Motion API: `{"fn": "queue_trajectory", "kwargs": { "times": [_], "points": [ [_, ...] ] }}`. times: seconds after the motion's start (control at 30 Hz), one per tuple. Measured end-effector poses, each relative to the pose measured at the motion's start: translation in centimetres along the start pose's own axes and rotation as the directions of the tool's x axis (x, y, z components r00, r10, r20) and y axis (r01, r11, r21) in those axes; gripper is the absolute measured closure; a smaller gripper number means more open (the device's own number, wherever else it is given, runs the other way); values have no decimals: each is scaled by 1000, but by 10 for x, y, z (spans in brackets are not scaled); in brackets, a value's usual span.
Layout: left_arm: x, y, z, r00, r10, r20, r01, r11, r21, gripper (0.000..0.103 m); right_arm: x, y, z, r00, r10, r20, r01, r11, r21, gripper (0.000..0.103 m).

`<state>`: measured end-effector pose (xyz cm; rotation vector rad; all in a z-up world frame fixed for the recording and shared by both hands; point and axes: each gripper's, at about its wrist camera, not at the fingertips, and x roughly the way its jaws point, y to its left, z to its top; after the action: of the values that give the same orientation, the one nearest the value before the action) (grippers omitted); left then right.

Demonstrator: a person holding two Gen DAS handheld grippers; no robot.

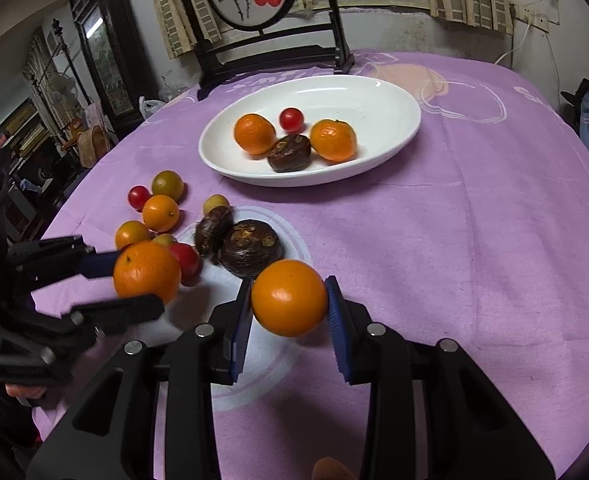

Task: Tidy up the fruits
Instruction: 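Carry both fruits over the white plate and open both tools to release them, then grasp a dark brown fruit with the right tool while the left tool grasps a red tomato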

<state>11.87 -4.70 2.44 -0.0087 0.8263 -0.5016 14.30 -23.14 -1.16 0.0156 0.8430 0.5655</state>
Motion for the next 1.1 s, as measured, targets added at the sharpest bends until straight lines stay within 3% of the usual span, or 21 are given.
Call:
{"fn": "queue_trajectory", "kwargs": {
  "times": [0.1, 0.27, 0.37, 0.6, 0.63, 0.7, 0.73, 0.77, 0.8, 0.97, 1.1],
  "points": [
    [-6, 13, 16, 999, 15, 36, -15, 1000, -15, 59, 3, 8, 7, 999, 45, 31, -44, 999, -14, 67],
    [5, 47, 61, 993, 91, 74, -84, 992, -96, 59, 11, 9, 45, 989, 5, 147, -9, 1000, 26, 67],
    [19, 66, 85, 985, 153, 78, -144, 983, -116, 59, 32, -3, 72, 986, -17, 168, 5, 998, 70, 67],
    [51, 104, 118, 979, 201, 36, -192, 965, -179, 59, 65, -24, 103, 985, -35, 170, 13, 991, 130, 67],
    [57, 107, 121, 978, 207, 23, -199, 962, -187, 59, 67, -25, 105, 985, -34, 171, 11, 991, 137, 65],
    [64, 112, 122, 980, 198, -4, -194, 960, -202, 57, 66, -25, 105, 983, -38, 182, 13, 990, 140, 43],
    [67, 114, 123, 980, 196, -19, -196, 956, -219, 50, 63, -25, 104, 981, -45, 190, 18, 990, 139, 35],
    [66, 115, 124, 981, 192, -14, -190, 955, -229, 33, 58, -24, 104, 979, -37, 201, 9, 990, 138, 35],
    [58, 114, 124, 980, 196, 15, -188, 954, -233, 28, 54, -24, 103, 978, -27, 205, -2, 990, 138, 35],
    [15, 108, 127, 968, 220, 117, -192, 958, -215, 10, 36, -13, 95, 978, 45, 201, -61, 995, 77, 35],
    [-7, 116, 121, 956, 257, 139, -220, 946, -237, 6, 36, 0, 82, 988, 64, 142, -63, 998, -13, 35]
  ]
}}
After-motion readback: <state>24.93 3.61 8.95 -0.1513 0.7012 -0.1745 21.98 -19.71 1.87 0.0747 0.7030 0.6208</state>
